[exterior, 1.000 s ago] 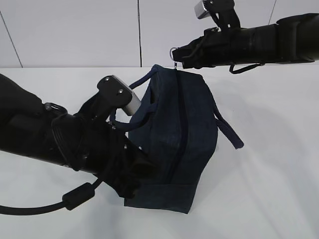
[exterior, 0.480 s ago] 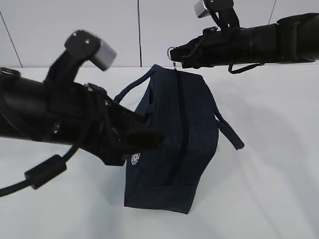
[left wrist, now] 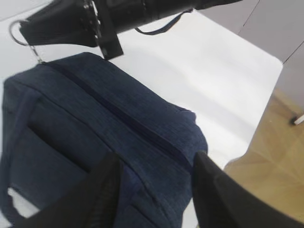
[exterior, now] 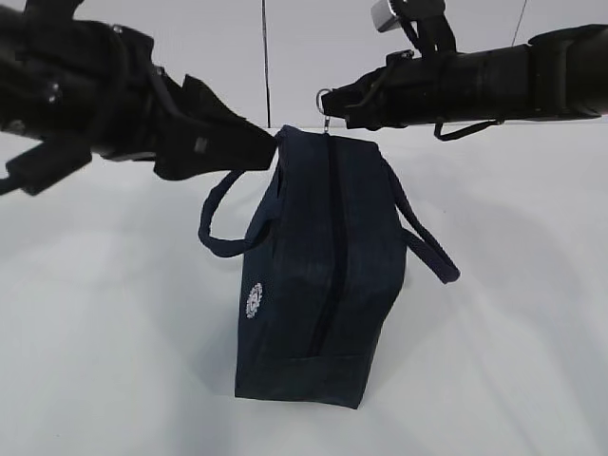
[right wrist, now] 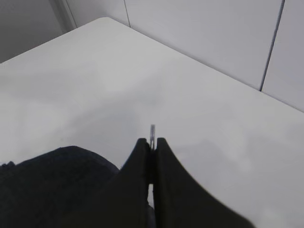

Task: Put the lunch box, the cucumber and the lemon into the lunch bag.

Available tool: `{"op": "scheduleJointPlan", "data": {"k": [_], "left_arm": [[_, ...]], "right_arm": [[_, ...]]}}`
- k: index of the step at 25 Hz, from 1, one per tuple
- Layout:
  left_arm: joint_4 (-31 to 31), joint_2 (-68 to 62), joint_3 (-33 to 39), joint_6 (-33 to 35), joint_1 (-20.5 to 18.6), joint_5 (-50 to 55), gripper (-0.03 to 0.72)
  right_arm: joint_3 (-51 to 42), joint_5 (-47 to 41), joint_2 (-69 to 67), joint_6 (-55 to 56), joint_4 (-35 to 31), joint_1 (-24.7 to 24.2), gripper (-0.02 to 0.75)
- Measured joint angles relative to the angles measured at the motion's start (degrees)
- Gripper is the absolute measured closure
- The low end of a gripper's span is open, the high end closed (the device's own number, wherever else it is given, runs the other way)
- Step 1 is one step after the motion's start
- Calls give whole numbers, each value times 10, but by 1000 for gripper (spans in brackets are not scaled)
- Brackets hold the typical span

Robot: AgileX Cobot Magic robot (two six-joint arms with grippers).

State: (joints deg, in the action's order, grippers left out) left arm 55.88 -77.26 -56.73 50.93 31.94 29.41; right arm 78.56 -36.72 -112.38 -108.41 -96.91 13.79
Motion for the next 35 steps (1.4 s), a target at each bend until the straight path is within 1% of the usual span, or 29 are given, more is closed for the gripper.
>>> {"op": "scheduleJointPlan", "data": {"k": [2, 4, 5, 7, 8, 11, 14, 18, 23, 31, 33, 35], "left_arm": [[-95, -17, -40, -79, 0, 34, 335], [-176, -43, -90, -165, 0, 90, 336], [-213, -60, -112, -196, 0, 123, 336], [-262, -96, -168, -255, 0, 181, 337], [-277, -117, -191, -274, 0, 210, 337], [-295, -174, -273, -312, 0, 273, 337], [-314, -226, -338, -347, 0, 308, 337], [-355, -282, -402, -391, 0, 341, 337], [-363, -327, -439, -420, 0, 353, 337], [-363, -360, -446, -445, 0, 353, 343], [-363, -364, -446, -446, 0, 354, 387], [-363, -364, -446, -442, 0, 356, 494]], "right_arm": [[0, -1, 0, 0, 0, 0, 731], [0, -3, 0, 0, 0, 0, 731], [0, -3, 0, 0, 0, 0, 731], [0, -3, 0, 1, 0, 0, 731], [0, -3, 0, 1, 0, 0, 731], [0, -4, 0, 2, 0, 0, 731], [0, -5, 0, 2, 0, 0, 731], [0, -5, 0, 4, 0, 0, 731], [0, -5, 0, 4, 0, 0, 731], [0, -7, 0, 5, 1, 0, 731], [0, -7, 0, 5, 1, 0, 731], [0, -9, 0, 5, 1, 0, 731]]}}
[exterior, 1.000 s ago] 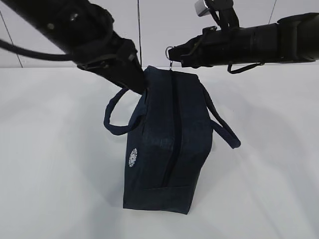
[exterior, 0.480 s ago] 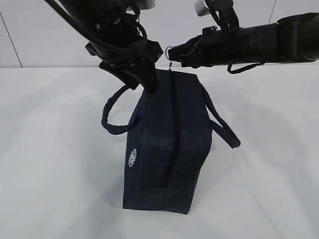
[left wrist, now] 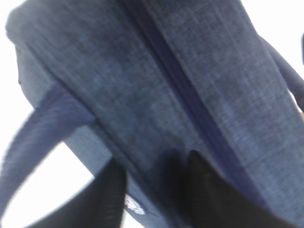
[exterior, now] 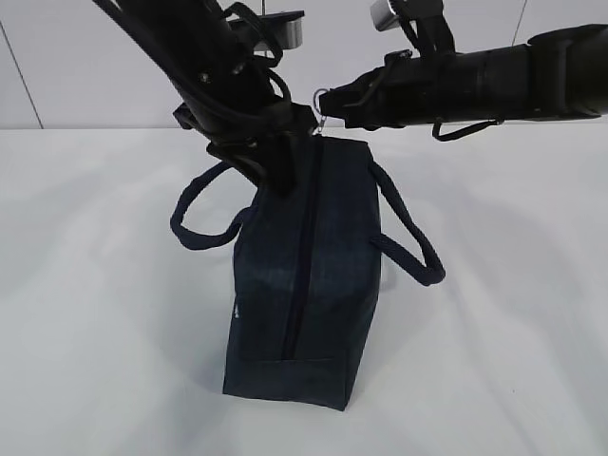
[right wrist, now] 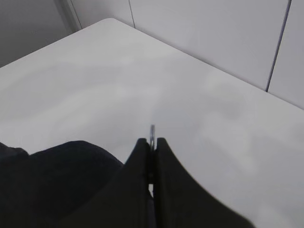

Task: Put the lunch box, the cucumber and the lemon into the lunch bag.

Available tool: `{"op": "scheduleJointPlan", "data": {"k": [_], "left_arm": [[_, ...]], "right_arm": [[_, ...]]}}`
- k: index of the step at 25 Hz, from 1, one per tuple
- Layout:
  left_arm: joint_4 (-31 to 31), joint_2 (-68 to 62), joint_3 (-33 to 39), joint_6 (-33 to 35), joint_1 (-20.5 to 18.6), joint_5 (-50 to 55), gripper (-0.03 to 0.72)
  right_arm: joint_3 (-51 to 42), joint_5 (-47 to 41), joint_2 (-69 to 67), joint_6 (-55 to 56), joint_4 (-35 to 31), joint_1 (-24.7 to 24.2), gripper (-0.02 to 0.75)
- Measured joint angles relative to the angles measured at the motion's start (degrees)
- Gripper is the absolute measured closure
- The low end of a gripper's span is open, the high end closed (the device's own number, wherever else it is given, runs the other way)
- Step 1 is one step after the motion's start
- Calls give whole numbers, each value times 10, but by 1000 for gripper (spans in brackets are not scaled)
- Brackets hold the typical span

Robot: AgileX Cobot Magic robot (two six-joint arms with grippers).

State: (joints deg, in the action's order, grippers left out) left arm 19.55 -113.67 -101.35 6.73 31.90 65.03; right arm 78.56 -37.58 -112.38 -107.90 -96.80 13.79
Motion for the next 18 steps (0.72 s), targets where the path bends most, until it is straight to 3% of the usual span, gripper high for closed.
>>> {"op": "scheduleJointPlan", "data": {"k": [2, 4, 18], "left_arm": [[0, 0, 0, 21, 0, 1, 617], [0, 0, -1, 38, 0, 5, 679], [-26, 15, -51, 47, 0, 56, 693]], "right_arm": [[0, -2, 0, 0, 0, 0, 731], [0, -5, 0, 0, 0, 0, 731], [0, -21, 0, 3, 2, -17, 731]]}}
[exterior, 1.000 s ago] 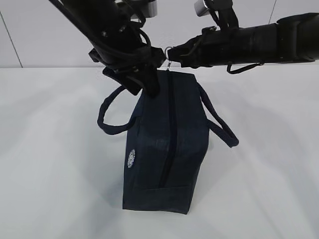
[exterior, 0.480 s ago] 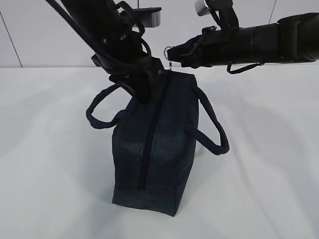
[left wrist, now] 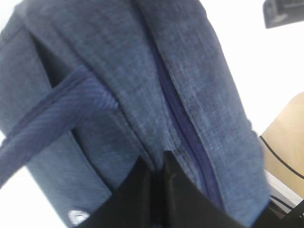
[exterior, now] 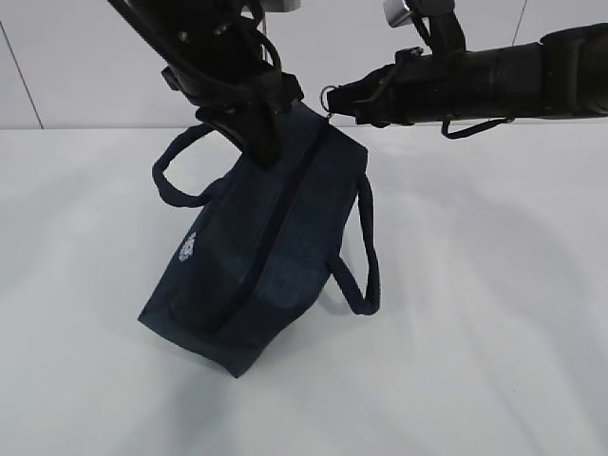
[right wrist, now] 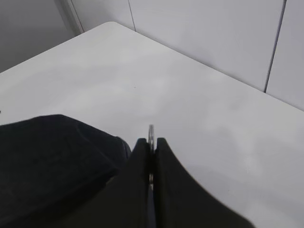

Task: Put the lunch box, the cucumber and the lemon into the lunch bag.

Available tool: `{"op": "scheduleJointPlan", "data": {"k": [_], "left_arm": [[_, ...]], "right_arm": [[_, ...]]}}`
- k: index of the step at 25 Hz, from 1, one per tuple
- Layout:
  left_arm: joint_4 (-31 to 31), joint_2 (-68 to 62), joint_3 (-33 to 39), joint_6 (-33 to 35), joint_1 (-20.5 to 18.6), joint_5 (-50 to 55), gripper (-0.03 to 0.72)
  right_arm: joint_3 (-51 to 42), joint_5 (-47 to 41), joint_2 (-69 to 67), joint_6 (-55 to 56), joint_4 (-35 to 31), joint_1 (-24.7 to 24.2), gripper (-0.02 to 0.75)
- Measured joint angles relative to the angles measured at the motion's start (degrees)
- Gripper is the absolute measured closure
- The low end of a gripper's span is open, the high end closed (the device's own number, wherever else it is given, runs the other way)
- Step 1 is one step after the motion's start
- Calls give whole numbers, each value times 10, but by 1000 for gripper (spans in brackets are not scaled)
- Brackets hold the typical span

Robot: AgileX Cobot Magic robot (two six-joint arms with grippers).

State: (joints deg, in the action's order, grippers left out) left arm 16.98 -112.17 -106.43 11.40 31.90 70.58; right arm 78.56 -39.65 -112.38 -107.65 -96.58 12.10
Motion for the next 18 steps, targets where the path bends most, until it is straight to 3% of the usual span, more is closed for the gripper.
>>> {"op": "scheduleJointPlan", "data": {"k": [18], "left_arm": [[26, 107, 1, 0, -1, 12, 693]], "right_arm": [[4, -28, 2, 4, -8, -17, 731]]}}
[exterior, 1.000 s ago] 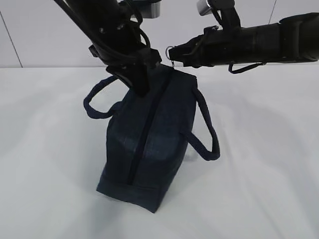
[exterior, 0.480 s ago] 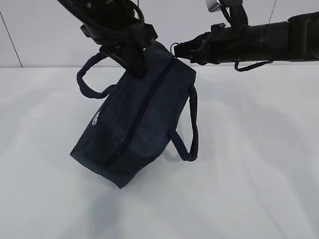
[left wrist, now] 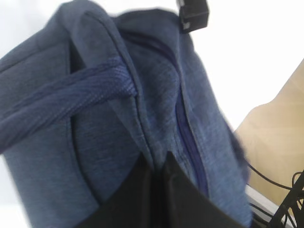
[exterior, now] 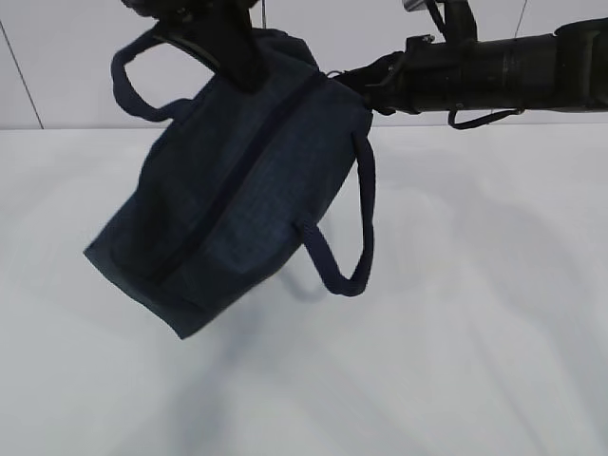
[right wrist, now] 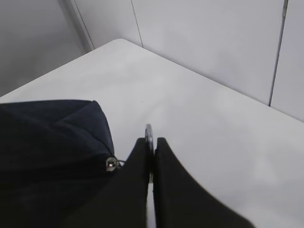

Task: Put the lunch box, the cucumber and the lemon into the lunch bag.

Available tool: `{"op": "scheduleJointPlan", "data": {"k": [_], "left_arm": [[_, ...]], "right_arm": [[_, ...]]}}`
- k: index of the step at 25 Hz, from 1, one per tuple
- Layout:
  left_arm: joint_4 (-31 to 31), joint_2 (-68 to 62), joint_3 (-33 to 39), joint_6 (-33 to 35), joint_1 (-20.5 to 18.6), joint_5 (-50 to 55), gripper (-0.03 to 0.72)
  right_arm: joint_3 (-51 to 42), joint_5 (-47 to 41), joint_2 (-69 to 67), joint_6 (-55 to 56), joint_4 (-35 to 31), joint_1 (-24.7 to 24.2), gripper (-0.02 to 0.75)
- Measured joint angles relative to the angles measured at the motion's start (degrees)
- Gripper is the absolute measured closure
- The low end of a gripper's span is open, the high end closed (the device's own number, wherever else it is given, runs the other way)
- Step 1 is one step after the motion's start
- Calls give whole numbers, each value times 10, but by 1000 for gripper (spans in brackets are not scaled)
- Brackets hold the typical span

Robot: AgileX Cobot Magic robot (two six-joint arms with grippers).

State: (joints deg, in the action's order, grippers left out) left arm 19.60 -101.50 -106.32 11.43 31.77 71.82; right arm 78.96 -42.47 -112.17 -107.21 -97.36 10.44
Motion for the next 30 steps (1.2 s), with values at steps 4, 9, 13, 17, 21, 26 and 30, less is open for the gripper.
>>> {"op": "scheduleJointPlan", "data": {"k": [4, 9, 13, 17, 21, 26, 30], "left_arm": [[-1, 32, 1, 0, 0, 3, 693], [-2, 51, 1, 0, -1, 3, 693], [-2, 52, 1, -2, -1, 3, 693], [-2, 56, 1, -3, -1, 4, 693], [-9, 57, 1, -3, -1, 5, 694], [-13, 57, 1, -7, -1, 11, 694], [-13, 43, 0, -7, -1, 15, 694]], "right_arm": [[1, -8, 2, 0, -1, 0, 731], [1, -26, 5, 0, -3, 0, 731], [1, -27, 5, 0, -3, 0, 731], [1, -35, 5, 0, -4, 0, 731], [1, -37, 5, 28, -16, 0, 729], [12, -57, 3, 60, -21, -26, 556], [37, -91, 1, 124, -21, -56, 322]]}}
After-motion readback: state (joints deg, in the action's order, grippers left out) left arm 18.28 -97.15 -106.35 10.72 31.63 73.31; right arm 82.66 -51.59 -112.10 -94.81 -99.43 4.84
